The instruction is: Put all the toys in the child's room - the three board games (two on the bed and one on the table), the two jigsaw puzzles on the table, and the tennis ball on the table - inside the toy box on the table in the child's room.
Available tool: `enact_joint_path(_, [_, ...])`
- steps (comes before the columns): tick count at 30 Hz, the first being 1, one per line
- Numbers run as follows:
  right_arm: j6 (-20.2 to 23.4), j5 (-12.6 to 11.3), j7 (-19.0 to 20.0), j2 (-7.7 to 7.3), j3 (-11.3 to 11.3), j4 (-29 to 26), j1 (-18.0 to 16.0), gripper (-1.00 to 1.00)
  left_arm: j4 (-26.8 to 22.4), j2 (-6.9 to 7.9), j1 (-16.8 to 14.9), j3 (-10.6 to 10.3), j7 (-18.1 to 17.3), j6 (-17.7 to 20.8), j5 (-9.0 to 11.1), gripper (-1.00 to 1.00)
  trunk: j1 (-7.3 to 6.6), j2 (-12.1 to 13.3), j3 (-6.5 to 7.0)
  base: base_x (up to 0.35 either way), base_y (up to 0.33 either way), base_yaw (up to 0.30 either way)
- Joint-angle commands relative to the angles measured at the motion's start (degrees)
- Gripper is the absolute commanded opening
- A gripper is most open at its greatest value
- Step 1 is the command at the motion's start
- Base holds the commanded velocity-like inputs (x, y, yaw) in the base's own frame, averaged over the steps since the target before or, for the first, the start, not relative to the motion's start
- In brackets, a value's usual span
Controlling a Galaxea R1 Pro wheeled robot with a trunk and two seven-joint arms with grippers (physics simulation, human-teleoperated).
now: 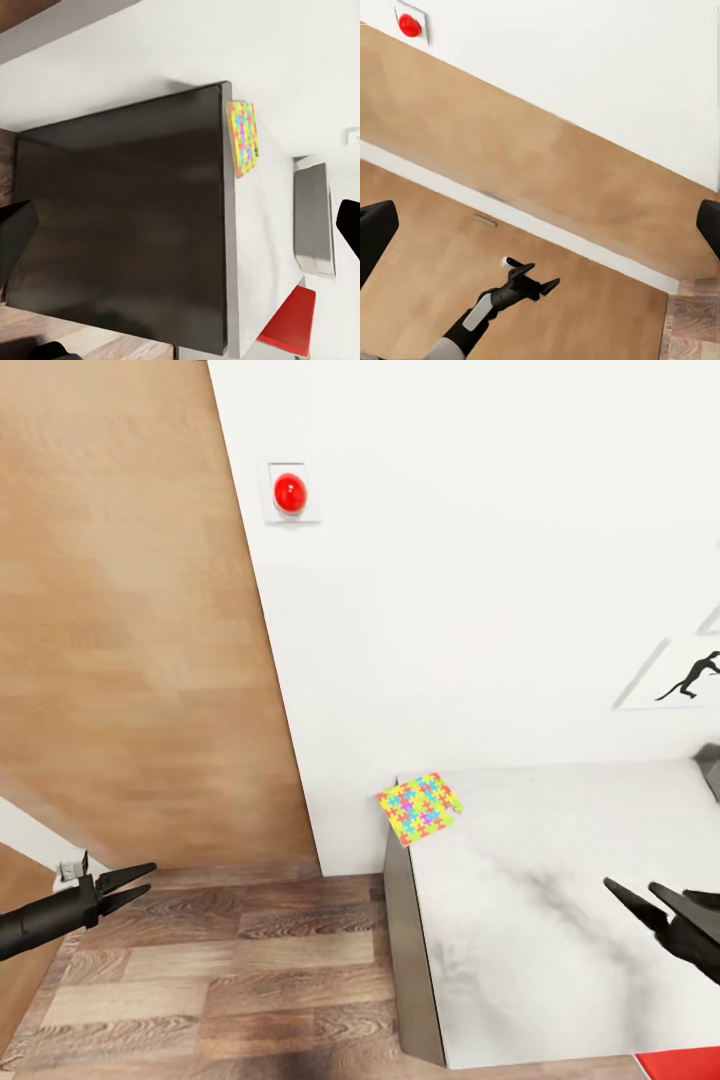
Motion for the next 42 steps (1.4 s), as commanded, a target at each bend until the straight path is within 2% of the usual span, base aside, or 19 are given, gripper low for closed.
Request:
enact_joint_path(1, [-1.36, -0.10, 2.24, 0.30, -1.86, -0.23, 1.85, 1.00, 0.01, -0.03, -0.05, -0.02, -0.12, 0.25, 0.00, 1.00, 0.04, -0.09, -0.06, 0.000, 0.000, -0.001])
enact_joint_path(3, [-3.86, -0.12, 5.90, 0.52, -3.97, -0.42, 3.74, 1.00, 0.01, -0.07, -0.05, -0.06, -0.13, 0.25, 0.00, 1.00, 0.04, -0.09, -0.03, 0.000, 0.000, -0.001])
enact_joint_path(6, [-6.40, 0.14, 10.24, 0.69, -5.87, -0.54, 5.00, 1.00, 0.01, -0.09, -0.05, -0.07, -0.13, 0.25, 0.00, 1.00, 0.04, -0.09, 0.00, 0.000, 0.000, 0.000])
enact_joint_path(12, [-8.99, 0.61, 13.03, 0.91, -7.55, -0.23, 5.75, 1.00, 0.01, -0.10, -0.05, -0.02, -0.10, 0.14, 0.00, 1.00, 0.04, -0.09, 0.01, 0.000, 0.000, 0.000])
enact_joint_path(21, [-9.87, 1.37, 13.26, 0.96, -7.76, 0.24, 5.86, 1.00, 0.01, -0.12, -0.05, -0.17, -0.24, -2.46, 0.15, 1.00, 0.04, -0.09, 0.01, 0.000, 0.000, 0.000])
enact_joint_path(42, [-12.24, 1.44, 12.68, 0.98, -7.53, 0.34, 5.87, 1.00, 0.10, -0.16, -0.05, -0.24, -0.17, -2.80, 0.17, 1.00, 0.04, -0.09, 0.61, 0.000, 0.000, -0.014])
